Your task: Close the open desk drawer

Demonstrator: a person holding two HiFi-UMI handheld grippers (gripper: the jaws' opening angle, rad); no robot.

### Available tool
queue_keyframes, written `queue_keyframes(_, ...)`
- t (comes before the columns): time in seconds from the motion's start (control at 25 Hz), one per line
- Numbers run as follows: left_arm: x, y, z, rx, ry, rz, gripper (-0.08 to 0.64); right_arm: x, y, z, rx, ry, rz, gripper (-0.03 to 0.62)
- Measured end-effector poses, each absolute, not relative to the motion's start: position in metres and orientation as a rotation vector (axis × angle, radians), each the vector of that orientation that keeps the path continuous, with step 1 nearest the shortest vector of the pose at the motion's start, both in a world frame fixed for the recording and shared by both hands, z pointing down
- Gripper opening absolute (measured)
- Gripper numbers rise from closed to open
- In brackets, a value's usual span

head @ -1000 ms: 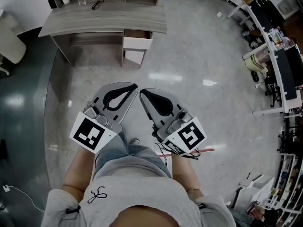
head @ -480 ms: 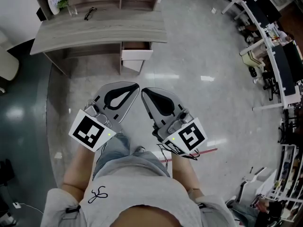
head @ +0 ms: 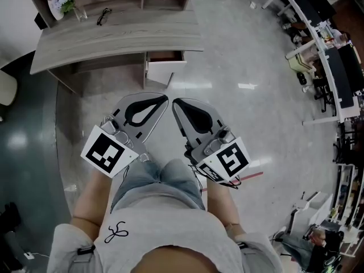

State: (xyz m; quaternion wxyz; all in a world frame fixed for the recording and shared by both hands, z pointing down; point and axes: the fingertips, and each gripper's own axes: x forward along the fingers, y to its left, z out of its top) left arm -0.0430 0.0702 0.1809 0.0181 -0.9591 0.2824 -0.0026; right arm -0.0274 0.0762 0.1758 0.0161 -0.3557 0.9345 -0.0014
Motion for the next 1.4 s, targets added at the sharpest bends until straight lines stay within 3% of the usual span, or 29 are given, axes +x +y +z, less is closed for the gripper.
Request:
queue_keyframes(0.64, -0.061, 0.014, 0.199, -2.939, 1.029, -0.003, 0.011, -0.033, 0.011, 0.185, -1.024, 2.942, -0.022, 0.008)
queue_keyframes(1.4, -0.013, -0.098, 0.222, -2.920, 1.103, 0.046, 0.011, 0.005, -0.109, 0.226, -0.870, 2.972, -0.041, 0.006)
